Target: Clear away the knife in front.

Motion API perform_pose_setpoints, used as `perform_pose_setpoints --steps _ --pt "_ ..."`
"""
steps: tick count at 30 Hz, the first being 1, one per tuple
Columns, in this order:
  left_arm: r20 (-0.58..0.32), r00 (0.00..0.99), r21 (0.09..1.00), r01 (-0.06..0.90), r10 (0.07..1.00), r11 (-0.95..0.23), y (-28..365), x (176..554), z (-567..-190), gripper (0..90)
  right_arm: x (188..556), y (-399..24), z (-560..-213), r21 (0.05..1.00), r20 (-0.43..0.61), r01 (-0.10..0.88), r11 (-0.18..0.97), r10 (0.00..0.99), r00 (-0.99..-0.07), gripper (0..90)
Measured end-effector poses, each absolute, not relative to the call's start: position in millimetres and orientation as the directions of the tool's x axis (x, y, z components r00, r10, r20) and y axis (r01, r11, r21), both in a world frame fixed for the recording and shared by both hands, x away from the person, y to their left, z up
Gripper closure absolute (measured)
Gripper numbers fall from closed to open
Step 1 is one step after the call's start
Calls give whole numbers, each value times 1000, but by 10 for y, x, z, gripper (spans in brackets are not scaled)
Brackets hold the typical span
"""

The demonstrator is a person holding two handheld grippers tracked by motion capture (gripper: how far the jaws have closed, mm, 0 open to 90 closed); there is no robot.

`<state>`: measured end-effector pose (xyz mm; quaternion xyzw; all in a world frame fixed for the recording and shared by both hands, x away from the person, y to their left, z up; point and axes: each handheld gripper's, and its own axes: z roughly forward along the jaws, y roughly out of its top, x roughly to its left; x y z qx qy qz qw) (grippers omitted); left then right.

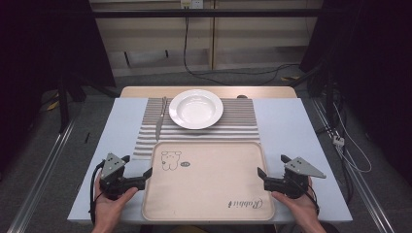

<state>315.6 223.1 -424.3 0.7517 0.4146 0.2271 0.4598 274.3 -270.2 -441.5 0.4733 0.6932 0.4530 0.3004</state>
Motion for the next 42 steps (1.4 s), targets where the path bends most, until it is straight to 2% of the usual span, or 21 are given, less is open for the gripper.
perform_pose_setpoints --steps 5,19,26,28,31,42 --pt "-8 544 883 398 839 -250 2228 3137 -4222 62 2762 -2716 -4406 915 6 376 147 927 -376 61" --pt "-28 551 871 422 834 -250 2164 3217 -4205 65 2826 -2707 -4425 907 5 393 154 927 -375 69" --pt "-27 557 869 423 830 -256 2143 3327 -4171 71 2808 -2708 -4413 909 7 388 150 927 -375 71" --pt "-34 567 868 424 823 -257 2135 3347 -4149 111 2812 -2696 -4410 910 5 384 154 924 -382 71" --pt "-23 564 870 417 825 -261 2105 3407 -4117 72 2818 -2682 -4415 909 7 387 155 922 -386 71" --pt "-47 545 852 459 837 -251 2035 3723 -4041 68 2822 -2665 -4405 914 19 376 152 910 -413 71"
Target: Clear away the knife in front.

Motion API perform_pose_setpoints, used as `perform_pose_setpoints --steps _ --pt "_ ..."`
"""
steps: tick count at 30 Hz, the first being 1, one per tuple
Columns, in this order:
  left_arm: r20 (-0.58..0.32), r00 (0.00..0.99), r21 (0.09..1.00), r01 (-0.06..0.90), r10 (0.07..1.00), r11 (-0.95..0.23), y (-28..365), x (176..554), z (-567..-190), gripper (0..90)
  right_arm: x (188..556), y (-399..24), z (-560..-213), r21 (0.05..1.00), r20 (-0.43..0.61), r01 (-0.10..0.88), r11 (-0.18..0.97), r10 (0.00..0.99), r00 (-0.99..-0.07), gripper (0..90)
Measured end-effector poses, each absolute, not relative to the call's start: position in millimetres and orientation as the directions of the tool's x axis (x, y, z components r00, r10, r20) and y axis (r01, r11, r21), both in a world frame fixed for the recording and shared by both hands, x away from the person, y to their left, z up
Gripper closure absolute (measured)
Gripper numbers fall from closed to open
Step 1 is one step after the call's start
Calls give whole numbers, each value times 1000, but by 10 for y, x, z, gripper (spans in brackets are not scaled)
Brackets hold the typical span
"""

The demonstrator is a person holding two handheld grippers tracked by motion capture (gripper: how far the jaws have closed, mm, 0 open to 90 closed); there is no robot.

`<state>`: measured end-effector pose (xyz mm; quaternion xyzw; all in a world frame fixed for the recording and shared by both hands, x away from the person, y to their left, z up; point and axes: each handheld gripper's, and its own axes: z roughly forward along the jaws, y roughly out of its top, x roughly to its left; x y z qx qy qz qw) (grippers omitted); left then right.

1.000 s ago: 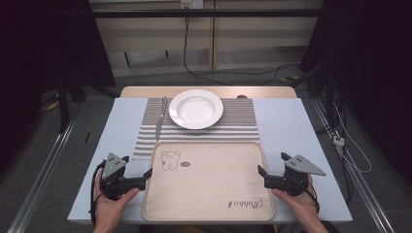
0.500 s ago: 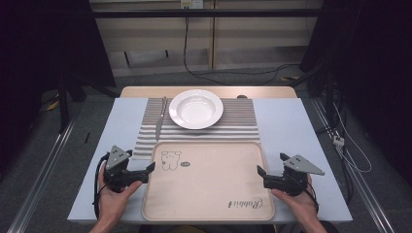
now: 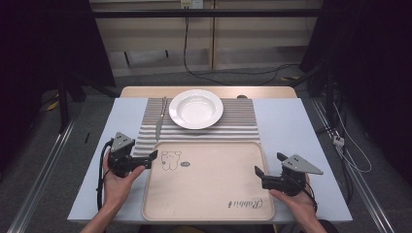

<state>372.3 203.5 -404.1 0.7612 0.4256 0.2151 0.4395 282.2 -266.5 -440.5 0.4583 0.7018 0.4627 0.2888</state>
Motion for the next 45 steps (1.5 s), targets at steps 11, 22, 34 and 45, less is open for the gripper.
perform_pose_setpoints --steps 11,22,34,45 --pt "-2 542 858 432 840 -277 1959 4023 -3880 76 2833 -2673 -4410 911 23 384 152 910 -413 73" --pt "-12 496 824 497 868 -272 2008 4492 -3896 79 2871 -2671 -4430 903 34 402 153 906 -421 67" --pt "46 466 749 569 883 -340 1881 5143 -3983 91 2874 -2685 -4438 902 25 400 164 904 -426 69" --pt "55 459 710 606 887 -358 1659 5514 -4047 167 2862 -2686 -4438 900 11 399 177 904 -427 79"
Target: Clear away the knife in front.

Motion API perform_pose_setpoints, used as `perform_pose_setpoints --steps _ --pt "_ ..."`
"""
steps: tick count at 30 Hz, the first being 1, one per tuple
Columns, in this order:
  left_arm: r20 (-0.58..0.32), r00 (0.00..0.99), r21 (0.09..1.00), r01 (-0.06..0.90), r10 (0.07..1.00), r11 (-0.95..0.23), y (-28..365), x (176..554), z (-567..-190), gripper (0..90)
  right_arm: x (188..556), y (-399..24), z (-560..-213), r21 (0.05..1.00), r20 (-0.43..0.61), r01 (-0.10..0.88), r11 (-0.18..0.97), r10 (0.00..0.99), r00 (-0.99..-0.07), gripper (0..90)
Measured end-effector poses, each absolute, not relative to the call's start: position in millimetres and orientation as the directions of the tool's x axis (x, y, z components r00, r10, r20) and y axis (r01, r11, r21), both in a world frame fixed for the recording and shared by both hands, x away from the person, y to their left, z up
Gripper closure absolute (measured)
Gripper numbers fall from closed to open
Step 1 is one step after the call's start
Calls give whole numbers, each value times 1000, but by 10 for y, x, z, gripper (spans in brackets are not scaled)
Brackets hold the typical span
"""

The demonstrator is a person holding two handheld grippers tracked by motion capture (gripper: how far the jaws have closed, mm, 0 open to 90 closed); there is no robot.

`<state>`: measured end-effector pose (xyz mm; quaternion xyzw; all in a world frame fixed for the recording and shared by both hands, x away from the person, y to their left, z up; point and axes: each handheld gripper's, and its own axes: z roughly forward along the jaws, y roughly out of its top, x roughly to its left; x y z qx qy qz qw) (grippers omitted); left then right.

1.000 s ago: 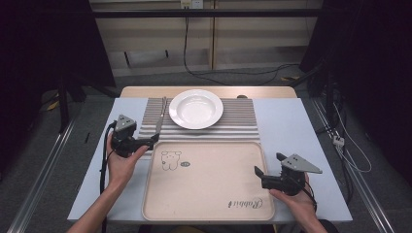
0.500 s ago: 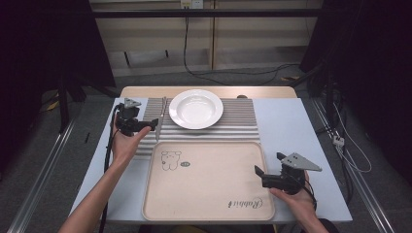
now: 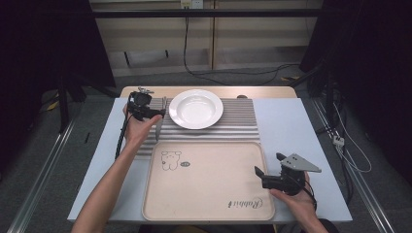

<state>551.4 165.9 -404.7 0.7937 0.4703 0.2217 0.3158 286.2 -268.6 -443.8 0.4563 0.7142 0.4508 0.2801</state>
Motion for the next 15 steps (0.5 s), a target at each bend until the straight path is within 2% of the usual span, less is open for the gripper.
perform_pose_setpoints --steps 4,7,10,14,15 --pt "13 448 709 626 894 -324 1668 5603 -4080 219 2863 -2686 -4438 899 10 399 178 904 -427 80" --pt "49 420 692 640 906 -334 1661 5739 -4120 240 2861 -2683 -4438 898 11 401 181 902 -431 82" --pt "40 413 694 643 910 -323 1675 5824 -4166 299 2857 -2680 -4437 899 11 398 181 901 -434 84" --pt "-6 384 677 681 923 -279 1697 5978 -4311 324 2851 -2680 -4437 896 14 404 183 898 -439 84" --pt "-23 383 677 685 924 -267 1702 6005 -4337 355 2847 -2681 -4435 897 11 402 185 898 -439 84"
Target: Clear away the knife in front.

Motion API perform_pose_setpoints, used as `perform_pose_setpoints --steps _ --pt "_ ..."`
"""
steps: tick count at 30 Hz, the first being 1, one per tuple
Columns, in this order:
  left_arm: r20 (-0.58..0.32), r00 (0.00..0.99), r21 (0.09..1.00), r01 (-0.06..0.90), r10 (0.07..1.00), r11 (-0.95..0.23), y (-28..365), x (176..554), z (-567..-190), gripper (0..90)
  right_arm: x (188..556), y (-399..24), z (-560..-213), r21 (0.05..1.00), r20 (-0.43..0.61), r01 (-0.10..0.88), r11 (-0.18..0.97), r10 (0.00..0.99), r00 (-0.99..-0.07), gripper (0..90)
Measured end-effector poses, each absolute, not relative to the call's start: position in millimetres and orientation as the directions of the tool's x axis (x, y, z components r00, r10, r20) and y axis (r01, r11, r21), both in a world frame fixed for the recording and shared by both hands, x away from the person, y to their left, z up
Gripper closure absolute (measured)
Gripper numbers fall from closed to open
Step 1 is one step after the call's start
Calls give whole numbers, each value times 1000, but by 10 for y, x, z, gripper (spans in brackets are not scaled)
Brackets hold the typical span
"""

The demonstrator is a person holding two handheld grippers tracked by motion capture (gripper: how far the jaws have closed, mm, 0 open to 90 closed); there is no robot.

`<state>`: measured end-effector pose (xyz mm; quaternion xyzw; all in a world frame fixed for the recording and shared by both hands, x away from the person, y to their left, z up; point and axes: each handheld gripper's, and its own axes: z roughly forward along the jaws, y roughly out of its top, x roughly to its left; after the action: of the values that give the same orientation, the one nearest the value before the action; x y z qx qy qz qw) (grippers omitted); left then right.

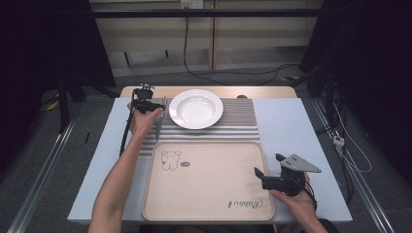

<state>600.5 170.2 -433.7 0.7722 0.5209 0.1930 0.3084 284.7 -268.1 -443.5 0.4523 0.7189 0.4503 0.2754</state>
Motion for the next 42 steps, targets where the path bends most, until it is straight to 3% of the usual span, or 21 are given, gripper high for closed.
perform_pose_setpoints --steps 4,10,15,22,42 --pt "-28 358 659 709 933 -252 1671 6062 -4391 372 2854 -2683 -4438 896 11 404 186 899 -438 85" --pt "0 402 627 713 915 -313 1523 6086 -4426 482 2847 -2676 -4437 896 10 403 189 896 -443 87" --pt "8 395 614 723 919 -316 1467 6135 -4463 625 2846 -2676 -4437 894 6 405 193 898 -441 86" --pt "-75 374 598 759 924 -258 1497 6191 -4462 752 2850 -2679 -4438 893 9 407 193 896 -444 86" --pt "-50 405 521 791 913 -322 1481 6163 -4396 786 2846 -2677 -4435 894 1 401 199 895 -447 86"
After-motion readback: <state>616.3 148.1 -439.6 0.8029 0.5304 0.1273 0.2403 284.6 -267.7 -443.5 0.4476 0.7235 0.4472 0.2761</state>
